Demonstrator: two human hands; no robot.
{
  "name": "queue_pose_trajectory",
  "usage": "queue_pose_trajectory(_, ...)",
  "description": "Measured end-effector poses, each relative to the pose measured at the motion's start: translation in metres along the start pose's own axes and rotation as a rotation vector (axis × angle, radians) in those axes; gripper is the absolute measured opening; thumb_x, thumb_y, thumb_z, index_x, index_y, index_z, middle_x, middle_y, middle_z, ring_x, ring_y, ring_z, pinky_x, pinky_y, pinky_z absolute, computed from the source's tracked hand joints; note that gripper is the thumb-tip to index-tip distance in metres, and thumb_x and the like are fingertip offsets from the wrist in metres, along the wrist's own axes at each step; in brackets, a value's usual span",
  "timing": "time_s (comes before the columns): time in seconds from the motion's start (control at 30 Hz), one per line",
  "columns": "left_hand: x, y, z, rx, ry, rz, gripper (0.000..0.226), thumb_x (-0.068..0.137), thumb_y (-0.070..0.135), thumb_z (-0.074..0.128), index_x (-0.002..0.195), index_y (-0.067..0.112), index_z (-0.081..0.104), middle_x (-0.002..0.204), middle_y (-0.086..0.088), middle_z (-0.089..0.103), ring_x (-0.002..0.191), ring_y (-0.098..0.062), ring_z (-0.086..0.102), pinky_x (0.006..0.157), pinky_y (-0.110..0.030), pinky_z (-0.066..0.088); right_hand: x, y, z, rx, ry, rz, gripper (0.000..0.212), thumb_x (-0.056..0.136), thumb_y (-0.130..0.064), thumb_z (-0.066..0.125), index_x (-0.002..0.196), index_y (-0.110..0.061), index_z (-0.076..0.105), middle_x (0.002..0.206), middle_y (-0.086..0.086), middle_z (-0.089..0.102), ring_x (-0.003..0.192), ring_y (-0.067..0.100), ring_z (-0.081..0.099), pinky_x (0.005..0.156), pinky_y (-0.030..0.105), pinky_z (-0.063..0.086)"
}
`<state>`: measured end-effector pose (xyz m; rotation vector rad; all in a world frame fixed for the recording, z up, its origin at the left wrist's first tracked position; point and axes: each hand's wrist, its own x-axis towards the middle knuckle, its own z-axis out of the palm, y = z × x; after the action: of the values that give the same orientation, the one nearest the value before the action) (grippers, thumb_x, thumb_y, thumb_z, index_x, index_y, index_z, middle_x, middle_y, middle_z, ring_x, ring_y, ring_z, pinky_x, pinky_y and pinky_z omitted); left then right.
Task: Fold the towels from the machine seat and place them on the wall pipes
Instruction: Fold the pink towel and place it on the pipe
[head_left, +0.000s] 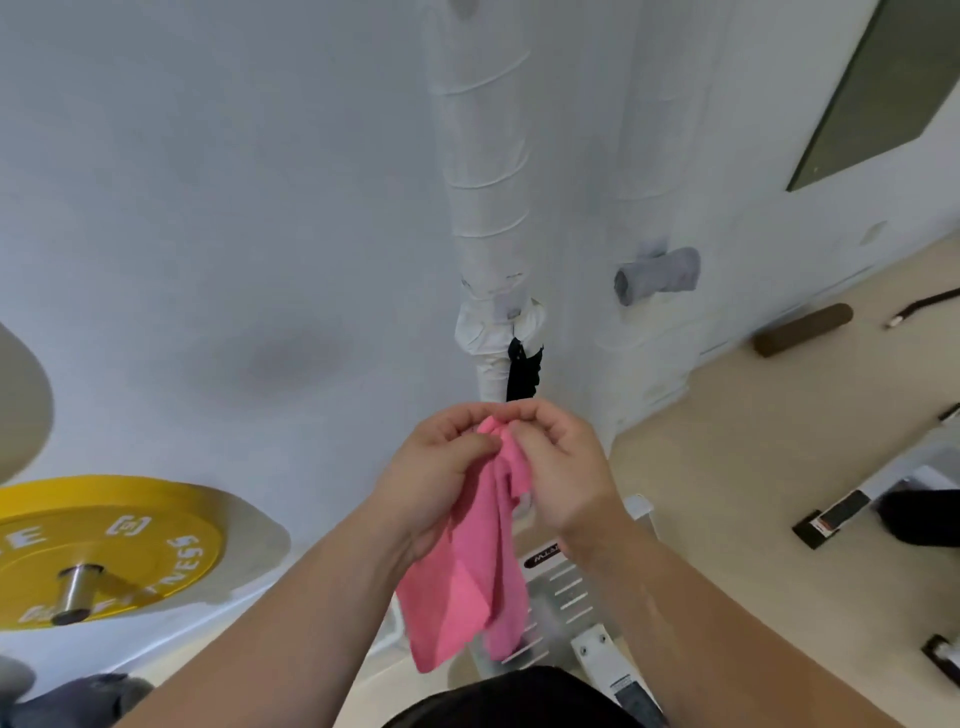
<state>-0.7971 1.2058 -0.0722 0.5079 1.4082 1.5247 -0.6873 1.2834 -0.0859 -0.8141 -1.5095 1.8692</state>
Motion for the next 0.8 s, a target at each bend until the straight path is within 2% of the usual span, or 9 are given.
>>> queue_pose_trajectory(0.1, 0.002, 0.003, -0.009, 0.001, -0.038, -0.015, 0.042, 0.086, -0.019, 0.047, 0.118, -0.002, 0.069, 0.108, -0.026, 0.072, 0.092, -0.031, 0.070, 0.076, -0.034, 0.060, 0.000, -0.002, -0.006, 0.029, -0.070, -0.012, 0.044, 0.095, 0.013, 0.036, 0.095, -0.007, 0.075, 0.096, 0.007, 0.078, 0.095, 0.018, 0.072, 0.081, 0.027, 0.057)
queue_pose_trajectory(0.2, 0.004, 0.005, -0.018, 0.048, -0.016, -0.016, 0.044, 0.086, -0.019, 0.056, 0.121, 0.004, 0.070, 0.114, -0.024, 0.073, 0.104, -0.035, 0.071, 0.090, -0.039, 0.059, 0.002, -0.001, -0.011, -0.089, -0.112, -0.051, 0.038, 0.092, 0.013, 0.055, 0.108, -0.016, 0.074, 0.102, 0.006, 0.078, 0.099, 0.016, 0.073, 0.088, 0.025, 0.056)
queue_pose_trajectory(0.27, 0.004, 0.006, -0.018, 0.093, -0.030, -0.009, 0.042, 0.085, -0.016, 0.060, 0.119, 0.005, 0.071, 0.112, -0.025, 0.073, 0.107, -0.041, 0.070, 0.095, -0.047, 0.056, 0.005, 0.000, -0.011, -0.163, -0.107, -0.080, 0.030, 0.088, 0.007, 0.068, 0.102, -0.018, 0.077, 0.097, 0.006, 0.078, 0.091, 0.015, 0.073, 0.084, 0.026, 0.057)
queue_pose_trajectory(0.4, 0.001, 0.008, -0.020, 0.042, -0.102, 0.009, 0.038, 0.081, -0.015, 0.066, 0.113, 0.002, 0.073, 0.106, -0.026, 0.074, 0.090, -0.030, 0.073, 0.081, -0.035, 0.060, 0.009, -0.002, -0.015, -0.308, -0.077, -0.195, 0.017, 0.078, -0.010, 0.074, 0.084, -0.025, 0.078, 0.092, 0.000, 0.071, 0.079, 0.011, 0.067, 0.074, 0.028, 0.053)
queue_pose_trajectory(0.5, 0.003, 0.010, -0.028, 0.019, -0.123, 0.026, 0.034, 0.069, -0.009, 0.071, 0.101, 0.004, 0.070, 0.093, -0.021, 0.074, 0.081, -0.029, 0.070, 0.074, -0.035, 0.058, 0.010, -0.007, -0.020, -0.497, -0.131, -0.298, 0.013, 0.074, -0.016, 0.074, 0.081, -0.026, 0.074, 0.116, -0.006, 0.059, 0.109, 0.002, 0.060, 0.092, 0.016, 0.046)
queue_pose_trajectory(0.57, 0.003, 0.010, -0.031, 0.007, -0.124, 0.030, 0.034, 0.067, -0.010, 0.072, 0.094, 0.009, 0.063, 0.083, -0.016, 0.071, 0.072, -0.028, 0.065, 0.070, -0.033, 0.051, 0.011, -0.011, -0.021, -0.454, -0.242, -0.271, 0.016, 0.079, -0.007, 0.075, 0.082, -0.023, 0.072, 0.117, -0.005, 0.066, 0.117, -0.003, 0.059, 0.096, 0.015, 0.043)
queue_pose_trajectory(0.67, 0.002, 0.008, -0.033, 0.011, -0.128, 0.032, 0.034, 0.067, -0.010, 0.073, 0.091, 0.009, 0.059, 0.073, -0.011, 0.068, 0.066, -0.024, 0.064, 0.065, -0.030, 0.051, 0.017, -0.010, -0.021, -0.447, -0.255, -0.246, 0.012, 0.080, -0.009, 0.071, 0.080, -0.021, 0.072, 0.092, -0.007, 0.073, 0.099, 0.000, 0.066, 0.088, 0.023, 0.049)
queue_pose_trajectory(0.73, 0.001, 0.008, -0.037, 0.052, -0.122, -0.032, 0.031, 0.071, 0.000, 0.077, 0.099, 0.007, 0.067, 0.083, -0.016, 0.072, 0.074, -0.026, 0.068, 0.072, -0.032, 0.055, 0.022, -0.007, -0.021, -0.436, -0.217, -0.261, 0.013, 0.079, -0.006, 0.070, 0.080, -0.018, 0.072, 0.084, -0.003, 0.071, 0.083, 0.009, 0.066, 0.079, 0.029, 0.051)
queue_pose_trajectory(0.8, 0.000, 0.012, -0.041, 0.104, -0.104, -0.135, 0.029, 0.080, 0.019, 0.076, 0.107, 0.007, 0.073, 0.100, -0.023, 0.072, 0.087, -0.028, 0.067, 0.084, -0.038, 0.051, 0.025, -0.009, -0.023, -0.391, -0.200, -0.248, 0.016, 0.079, -0.002, 0.069, 0.080, -0.019, 0.072, 0.085, 0.004, 0.072, 0.082, 0.020, 0.069, 0.080, 0.039, 0.057)
